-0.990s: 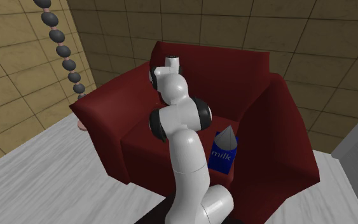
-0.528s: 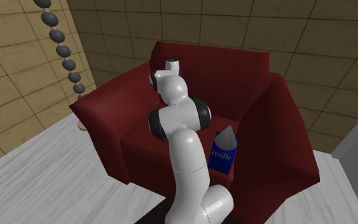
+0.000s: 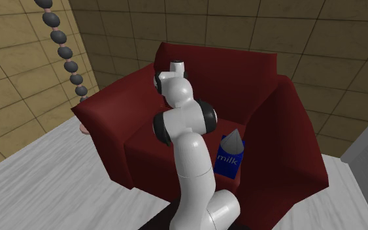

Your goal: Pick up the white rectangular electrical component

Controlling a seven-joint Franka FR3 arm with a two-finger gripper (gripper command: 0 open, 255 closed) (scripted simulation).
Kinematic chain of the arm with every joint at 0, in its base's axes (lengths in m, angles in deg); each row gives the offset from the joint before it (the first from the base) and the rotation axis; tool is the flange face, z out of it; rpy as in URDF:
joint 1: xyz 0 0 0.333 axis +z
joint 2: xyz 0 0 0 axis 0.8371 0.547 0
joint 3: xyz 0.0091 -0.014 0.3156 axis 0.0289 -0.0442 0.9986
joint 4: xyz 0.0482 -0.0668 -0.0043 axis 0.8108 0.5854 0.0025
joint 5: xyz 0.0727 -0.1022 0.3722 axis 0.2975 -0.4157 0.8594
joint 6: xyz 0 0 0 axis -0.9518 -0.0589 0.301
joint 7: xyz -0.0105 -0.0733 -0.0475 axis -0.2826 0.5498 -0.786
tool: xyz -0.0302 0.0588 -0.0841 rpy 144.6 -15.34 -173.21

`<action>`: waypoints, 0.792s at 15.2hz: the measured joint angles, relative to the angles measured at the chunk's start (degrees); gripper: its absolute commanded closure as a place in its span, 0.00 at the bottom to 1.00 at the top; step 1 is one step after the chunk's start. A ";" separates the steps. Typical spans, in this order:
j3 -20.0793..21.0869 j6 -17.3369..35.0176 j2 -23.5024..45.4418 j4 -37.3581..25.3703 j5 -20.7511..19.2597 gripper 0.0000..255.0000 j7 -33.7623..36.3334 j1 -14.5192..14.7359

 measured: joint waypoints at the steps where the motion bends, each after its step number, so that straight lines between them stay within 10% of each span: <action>1: -0.01 -0.56 0.05 -0.63 -0.01 1.00 0.05 -0.08; 12: -0.27 -8.83 0.05 -9.03 -0.23 1.00 0.62 -1.07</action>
